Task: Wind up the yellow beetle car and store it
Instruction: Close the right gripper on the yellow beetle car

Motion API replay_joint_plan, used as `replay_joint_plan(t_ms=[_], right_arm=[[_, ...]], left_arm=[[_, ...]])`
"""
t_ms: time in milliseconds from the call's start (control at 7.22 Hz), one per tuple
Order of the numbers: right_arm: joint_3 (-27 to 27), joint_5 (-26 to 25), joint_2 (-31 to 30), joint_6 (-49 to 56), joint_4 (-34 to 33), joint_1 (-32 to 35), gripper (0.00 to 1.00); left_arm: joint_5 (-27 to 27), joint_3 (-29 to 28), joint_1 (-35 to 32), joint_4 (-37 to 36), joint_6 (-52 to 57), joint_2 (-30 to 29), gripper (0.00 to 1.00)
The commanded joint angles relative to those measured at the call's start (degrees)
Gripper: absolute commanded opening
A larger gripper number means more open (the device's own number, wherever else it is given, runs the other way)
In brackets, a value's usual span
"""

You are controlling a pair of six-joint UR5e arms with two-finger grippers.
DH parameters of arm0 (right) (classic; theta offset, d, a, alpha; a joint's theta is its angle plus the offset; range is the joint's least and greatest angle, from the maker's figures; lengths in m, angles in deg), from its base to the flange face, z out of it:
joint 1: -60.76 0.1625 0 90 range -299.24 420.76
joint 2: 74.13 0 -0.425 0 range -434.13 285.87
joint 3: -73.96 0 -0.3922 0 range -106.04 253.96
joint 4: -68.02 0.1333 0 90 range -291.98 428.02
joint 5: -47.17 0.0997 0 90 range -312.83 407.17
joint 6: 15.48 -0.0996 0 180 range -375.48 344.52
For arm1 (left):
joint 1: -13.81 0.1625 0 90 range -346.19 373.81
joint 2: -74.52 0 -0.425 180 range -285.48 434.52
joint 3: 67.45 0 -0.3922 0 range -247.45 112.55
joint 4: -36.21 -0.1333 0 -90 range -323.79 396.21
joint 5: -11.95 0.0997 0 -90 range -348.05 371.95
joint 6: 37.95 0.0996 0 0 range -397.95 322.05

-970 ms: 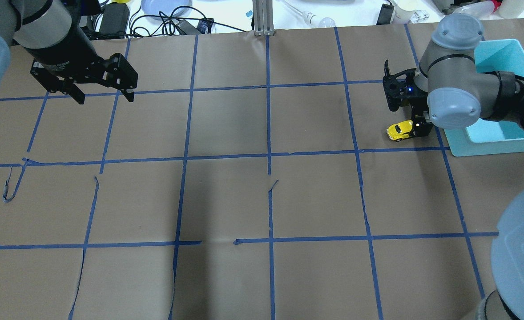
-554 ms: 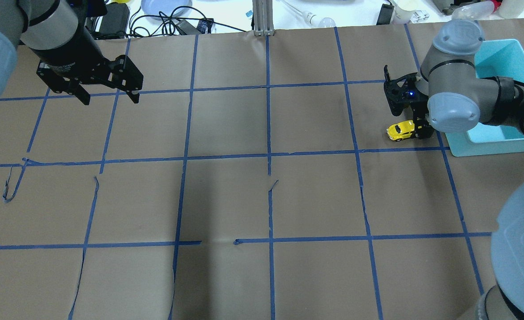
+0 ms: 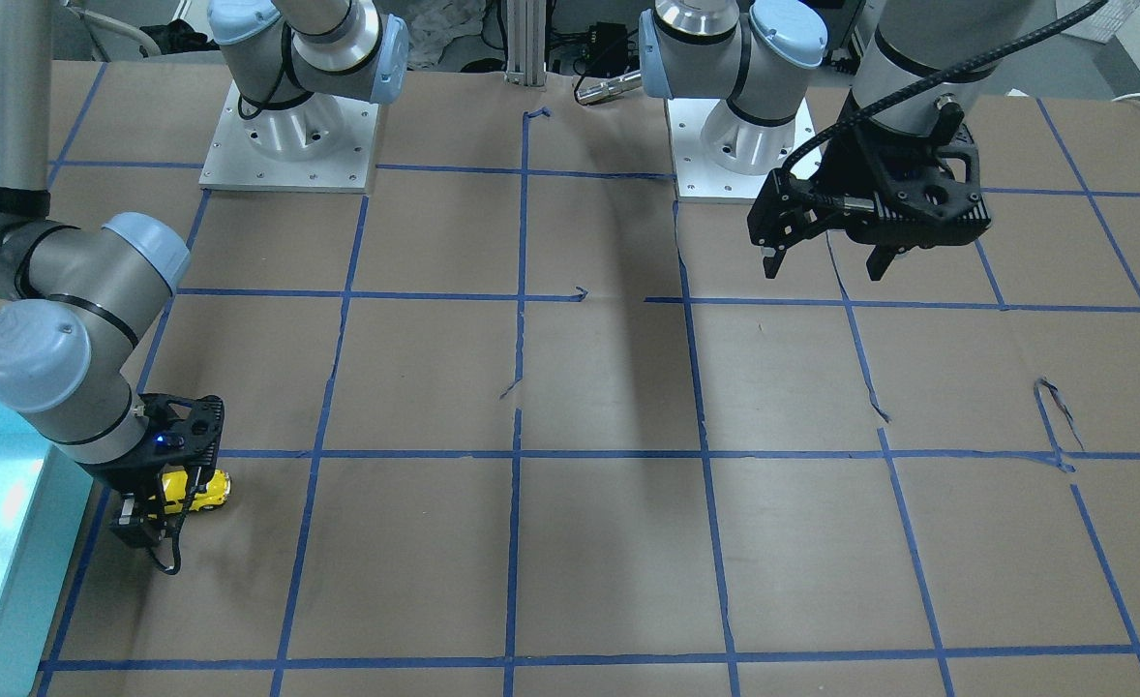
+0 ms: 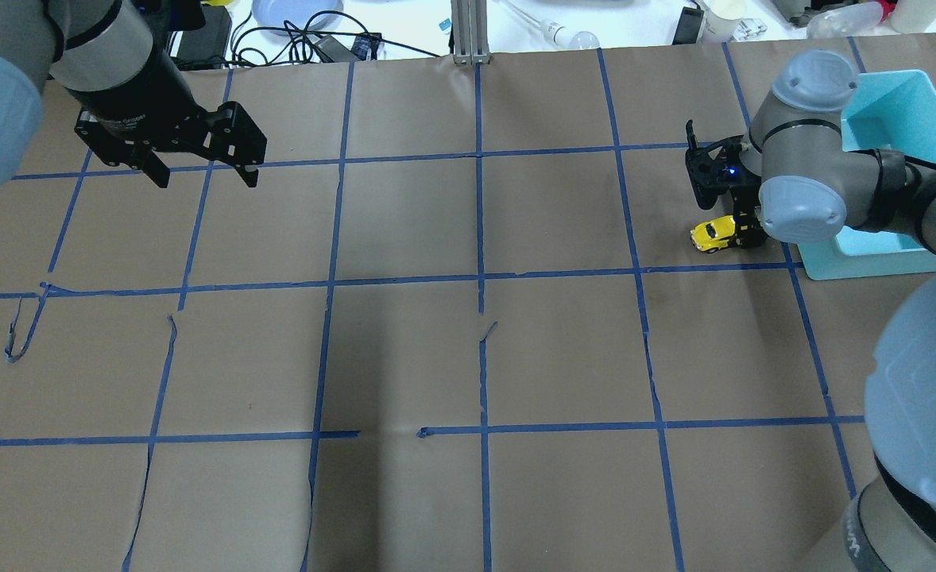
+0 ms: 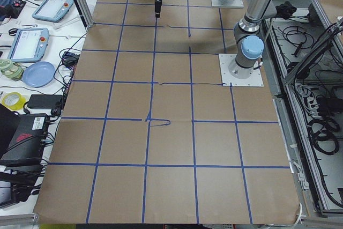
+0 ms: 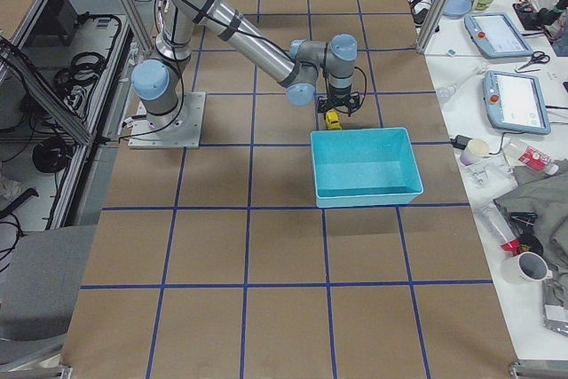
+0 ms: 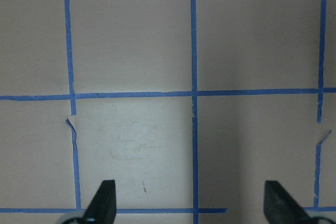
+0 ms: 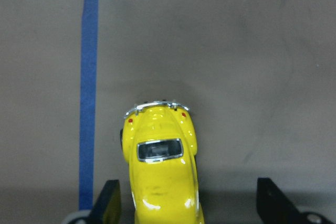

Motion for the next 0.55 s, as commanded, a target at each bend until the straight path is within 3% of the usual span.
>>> replay_joint_plan(t_ms=[0, 139, 416], right_arm=[[0.27, -0.31, 0.18, 0.17, -0.08, -0.04, 0.62], [0.27, -0.58, 0.1, 0.25, 0.01, -0.12, 0.5], [-0.6, -1.02, -0.69, 0.25, 0.18, -0.12, 0.08]], left_arm=[[0.03, 0.08, 0.05, -0.03, 0.18, 0.02, 1.0], [0.21, 0.08, 0.14, 0.06, 1.05, 0.02, 1.0], [0.3, -0.01, 0.14, -0.03, 2.47, 0.2, 1.0]])
